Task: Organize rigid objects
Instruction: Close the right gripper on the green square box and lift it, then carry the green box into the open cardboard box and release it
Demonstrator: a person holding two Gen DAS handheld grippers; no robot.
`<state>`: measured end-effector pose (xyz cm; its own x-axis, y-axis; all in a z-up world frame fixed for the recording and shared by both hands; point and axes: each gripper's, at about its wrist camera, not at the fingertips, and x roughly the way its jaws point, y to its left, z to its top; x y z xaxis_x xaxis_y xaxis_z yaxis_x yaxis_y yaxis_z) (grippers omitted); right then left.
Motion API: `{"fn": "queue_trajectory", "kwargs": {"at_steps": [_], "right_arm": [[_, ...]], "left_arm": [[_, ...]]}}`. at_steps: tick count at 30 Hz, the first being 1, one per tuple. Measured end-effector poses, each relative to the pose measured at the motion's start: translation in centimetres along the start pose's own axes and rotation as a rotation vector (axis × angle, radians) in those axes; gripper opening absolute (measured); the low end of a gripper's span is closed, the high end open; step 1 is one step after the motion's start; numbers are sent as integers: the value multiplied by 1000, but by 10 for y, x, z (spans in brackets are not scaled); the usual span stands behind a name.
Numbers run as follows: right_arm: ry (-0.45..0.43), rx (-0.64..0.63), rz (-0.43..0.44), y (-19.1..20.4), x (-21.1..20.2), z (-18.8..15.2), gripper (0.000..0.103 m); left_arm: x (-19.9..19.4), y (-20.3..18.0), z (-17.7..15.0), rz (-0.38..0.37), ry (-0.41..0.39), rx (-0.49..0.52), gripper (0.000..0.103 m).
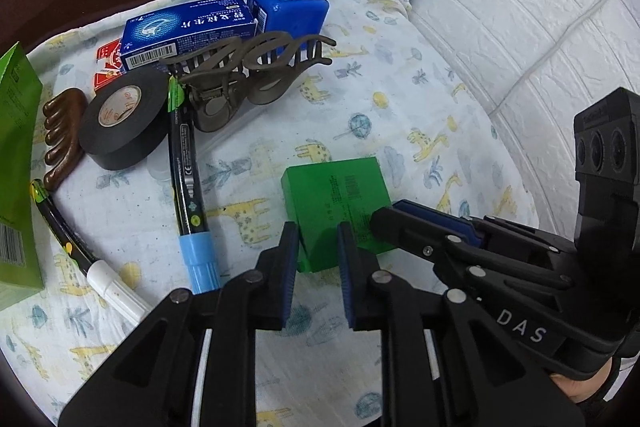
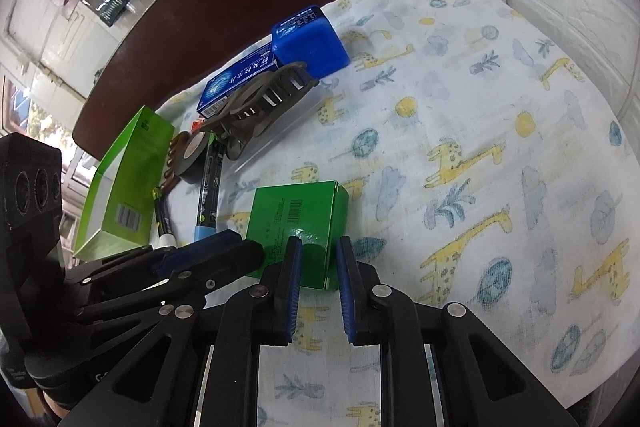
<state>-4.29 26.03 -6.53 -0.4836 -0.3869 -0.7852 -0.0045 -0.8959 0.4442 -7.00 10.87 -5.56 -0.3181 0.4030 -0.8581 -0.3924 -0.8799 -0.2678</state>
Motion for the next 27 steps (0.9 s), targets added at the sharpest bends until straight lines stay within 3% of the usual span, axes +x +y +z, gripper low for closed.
{"fn": "queue_trajectory", "kwargs": {"at_steps": [11,20,27], "right_arm": [[16,-11,7,4,0,2,18],[-56,-85,27,36,-25,3,16],[-96,-191,107,100,-31,13,17]], "left_arm": [[-8,-5,-2,37,-20,32,16],[-59,-3,-7,91,-162,87,16],[-122,41,-14,174,-294,27,19]]}}
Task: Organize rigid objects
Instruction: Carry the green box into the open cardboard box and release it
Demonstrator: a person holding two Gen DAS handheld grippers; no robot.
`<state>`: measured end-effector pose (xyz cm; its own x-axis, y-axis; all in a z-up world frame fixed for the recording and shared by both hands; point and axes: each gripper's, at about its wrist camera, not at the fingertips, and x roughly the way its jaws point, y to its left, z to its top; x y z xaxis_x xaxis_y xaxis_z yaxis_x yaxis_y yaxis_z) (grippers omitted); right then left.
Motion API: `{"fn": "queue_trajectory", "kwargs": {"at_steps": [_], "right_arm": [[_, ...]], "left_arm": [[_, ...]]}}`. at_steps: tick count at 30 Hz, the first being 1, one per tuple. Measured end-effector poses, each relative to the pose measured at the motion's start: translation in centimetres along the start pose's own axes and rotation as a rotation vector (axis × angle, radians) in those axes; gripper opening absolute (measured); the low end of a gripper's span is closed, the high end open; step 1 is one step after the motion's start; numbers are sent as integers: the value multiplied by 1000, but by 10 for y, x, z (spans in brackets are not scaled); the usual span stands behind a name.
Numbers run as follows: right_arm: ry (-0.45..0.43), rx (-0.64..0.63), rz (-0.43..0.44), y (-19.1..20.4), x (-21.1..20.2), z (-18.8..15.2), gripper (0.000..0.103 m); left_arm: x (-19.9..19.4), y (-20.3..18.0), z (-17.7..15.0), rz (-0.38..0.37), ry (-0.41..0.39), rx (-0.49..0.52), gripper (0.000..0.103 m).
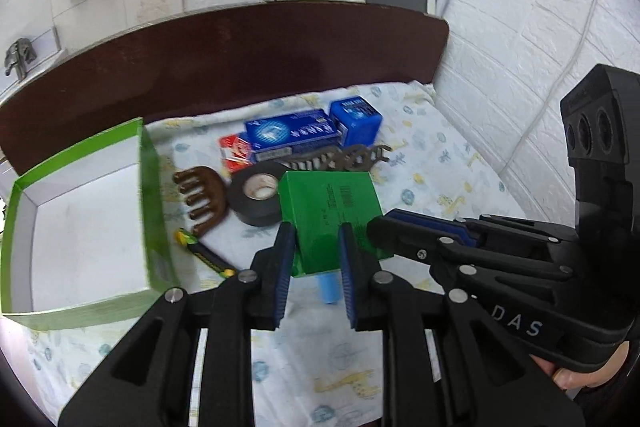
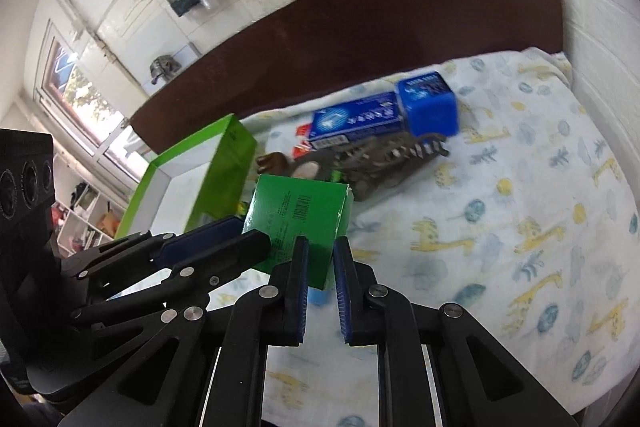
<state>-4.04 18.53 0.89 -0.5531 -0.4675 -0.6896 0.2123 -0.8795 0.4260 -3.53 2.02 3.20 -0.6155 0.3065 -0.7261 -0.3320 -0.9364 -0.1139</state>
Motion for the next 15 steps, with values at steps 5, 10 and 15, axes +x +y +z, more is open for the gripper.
{"fn": "queue_trajectory", "kwargs": {"at_steps": [5,10,15], "right_arm": [[-17,-134,99,74,22,24,16],[2,-237,217,151,66,40,16],[61,-289,290,212,118,44,16]], "left_arm": [[-43,69,1,113,-95,-93,20],[-71,139,-8,219,-134,-185,20],[-81,207,-22,269,-118,-274,21]]}}
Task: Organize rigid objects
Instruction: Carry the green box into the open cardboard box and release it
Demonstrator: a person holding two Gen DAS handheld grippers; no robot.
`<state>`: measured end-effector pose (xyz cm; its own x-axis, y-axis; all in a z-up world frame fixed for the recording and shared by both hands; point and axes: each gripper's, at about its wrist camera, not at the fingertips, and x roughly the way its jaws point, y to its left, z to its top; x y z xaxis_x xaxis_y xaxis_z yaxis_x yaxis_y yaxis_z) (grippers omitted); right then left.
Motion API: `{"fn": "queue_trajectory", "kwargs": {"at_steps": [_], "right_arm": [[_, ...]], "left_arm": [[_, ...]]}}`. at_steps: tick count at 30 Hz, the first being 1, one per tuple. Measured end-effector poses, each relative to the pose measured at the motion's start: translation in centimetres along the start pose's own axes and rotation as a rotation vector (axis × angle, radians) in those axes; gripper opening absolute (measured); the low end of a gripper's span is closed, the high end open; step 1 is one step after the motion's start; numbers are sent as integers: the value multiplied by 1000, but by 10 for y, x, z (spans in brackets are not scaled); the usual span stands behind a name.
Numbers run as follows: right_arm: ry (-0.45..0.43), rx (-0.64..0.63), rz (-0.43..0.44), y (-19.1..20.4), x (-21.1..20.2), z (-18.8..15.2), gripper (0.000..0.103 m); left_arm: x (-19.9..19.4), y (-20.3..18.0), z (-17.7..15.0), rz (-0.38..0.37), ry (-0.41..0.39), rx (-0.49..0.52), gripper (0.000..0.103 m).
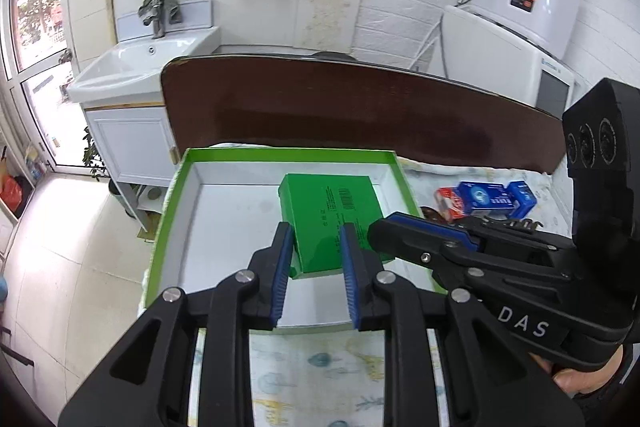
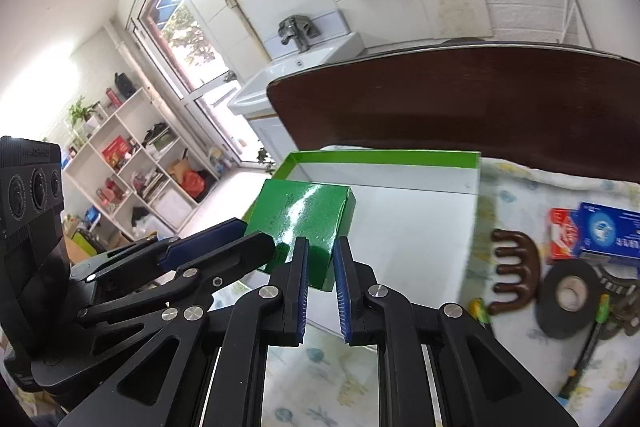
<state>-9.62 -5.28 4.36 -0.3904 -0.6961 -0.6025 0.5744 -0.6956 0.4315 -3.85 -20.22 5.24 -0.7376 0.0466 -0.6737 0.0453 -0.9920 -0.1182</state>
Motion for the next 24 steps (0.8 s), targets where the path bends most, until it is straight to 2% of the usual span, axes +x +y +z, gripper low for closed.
{"fn": "queue_trajectory", "kwargs": {"at_steps": [6,15,17,19,24], "right_arm": [[84,-16,47,31,61,6,16],[248,16,7,37,134,-16,16],[277,20,7,37,142,-22,16],[291,27,22,38,145,-25,16],[286,2,15,43,136,-25,16]], "left_arm": [[28,56,-6,39,61,-74,20],[64,100,-39,16,170,-178,19],[64,102,-41,20,165,-168,15],[61,103,-40,35,165,-167,16],[55,102,-40,25,160,-178,26]]}}
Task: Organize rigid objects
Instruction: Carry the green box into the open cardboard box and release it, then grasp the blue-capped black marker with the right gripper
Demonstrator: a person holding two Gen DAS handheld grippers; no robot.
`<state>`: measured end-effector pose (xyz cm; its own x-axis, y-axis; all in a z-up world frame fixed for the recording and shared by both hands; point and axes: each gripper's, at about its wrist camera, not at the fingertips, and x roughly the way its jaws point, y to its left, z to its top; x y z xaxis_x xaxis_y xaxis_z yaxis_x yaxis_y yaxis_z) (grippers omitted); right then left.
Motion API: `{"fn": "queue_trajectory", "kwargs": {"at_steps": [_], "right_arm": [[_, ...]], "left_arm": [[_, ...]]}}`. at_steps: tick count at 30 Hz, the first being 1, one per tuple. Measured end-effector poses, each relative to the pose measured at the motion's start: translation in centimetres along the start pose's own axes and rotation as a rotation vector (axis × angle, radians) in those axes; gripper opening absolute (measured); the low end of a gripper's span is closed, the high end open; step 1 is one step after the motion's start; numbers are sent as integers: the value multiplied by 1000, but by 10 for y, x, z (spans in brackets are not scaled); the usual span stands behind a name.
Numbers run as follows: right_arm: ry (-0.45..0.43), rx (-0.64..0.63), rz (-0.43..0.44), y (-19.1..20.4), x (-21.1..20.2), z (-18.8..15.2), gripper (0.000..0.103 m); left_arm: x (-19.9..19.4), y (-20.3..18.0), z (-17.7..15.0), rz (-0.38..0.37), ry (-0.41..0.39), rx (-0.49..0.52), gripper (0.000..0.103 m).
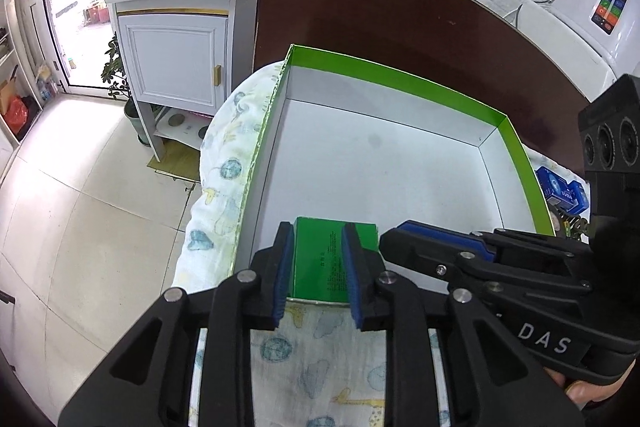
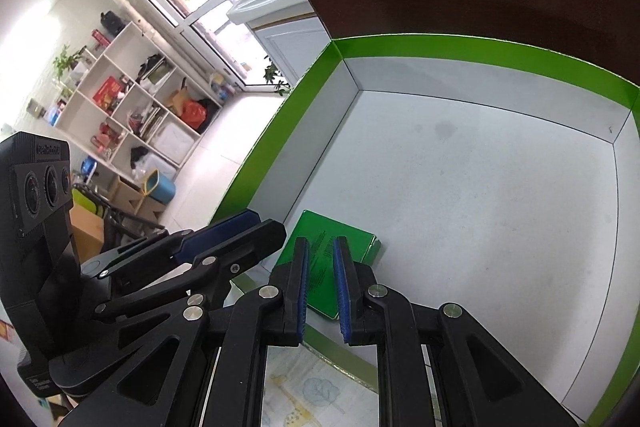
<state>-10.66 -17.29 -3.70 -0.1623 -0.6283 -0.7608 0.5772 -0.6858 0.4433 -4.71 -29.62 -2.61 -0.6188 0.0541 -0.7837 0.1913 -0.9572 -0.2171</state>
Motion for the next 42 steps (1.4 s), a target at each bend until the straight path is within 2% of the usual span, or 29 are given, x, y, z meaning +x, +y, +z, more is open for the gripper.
{"fn": "queue_trajectory", "kwargs": {"at_steps": [4,6,9,11,13,14,16,17,18,19,21,23,28,30,32,34,37,39,42], "right_arm": [[-32,-2,-21,-3,-18,0,16],[-63,-4,-30,-6,-33,3,16],[-125,-6,-48,-12,-68,4,16],[-171,-5,-75,-18,-95,4,16],[-216,-3,-111,-24,-121,5,17],[-239,1,-131,-29,-135,3,20],[-283,14,-173,-42,-163,-4,36],[-309,25,-207,-49,-177,-10,51],[-337,29,-238,-57,-191,-18,62],[-361,37,-269,-66,-203,-24,65],[-389,70,-343,-85,-224,-41,65],[-378,121,-396,-110,-238,-59,65],[-304,279,-451,-174,-249,-107,65],[-280,335,-460,-194,-246,-122,65],[-267,366,-447,-207,-243,-138,65],[-266,384,-425,-213,-239,-147,64],[-262,378,-405,-218,-232,-151,64],[-257,379,-398,-219,-227,-151,62],[-256,391,-395,-223,-221,-150,58]], "left_arm": [[-12,-15,6,9,-33,21,35],[-22,-25,11,9,-66,26,47],[-40,-41,18,-26,-120,17,64],[-54,-58,21,-58,-159,25,71],[-67,-80,22,-59,-197,57,73],[-72,-93,22,-59,-210,75,73],[-78,-117,18,-70,-223,108,76],[-78,-129,14,-75,-221,121,78],[-77,-142,10,-80,-214,134,79],[-74,-154,5,-86,-205,148,79],[-64,-176,-6,-104,-177,167,79],[-49,-199,-18,-129,-125,179,79],[-12,-254,-49,-151,-10,212,77],[1,-270,-59,-137,28,213,74],[14,-274,-64,-122,64,180,67],[26,-276,-67,-94,95,150,65],[44,-277,-71,-47,146,116,62],[52,-275,-72,-23,170,95,54],[64,-274,-68,29,193,85,51]]}}
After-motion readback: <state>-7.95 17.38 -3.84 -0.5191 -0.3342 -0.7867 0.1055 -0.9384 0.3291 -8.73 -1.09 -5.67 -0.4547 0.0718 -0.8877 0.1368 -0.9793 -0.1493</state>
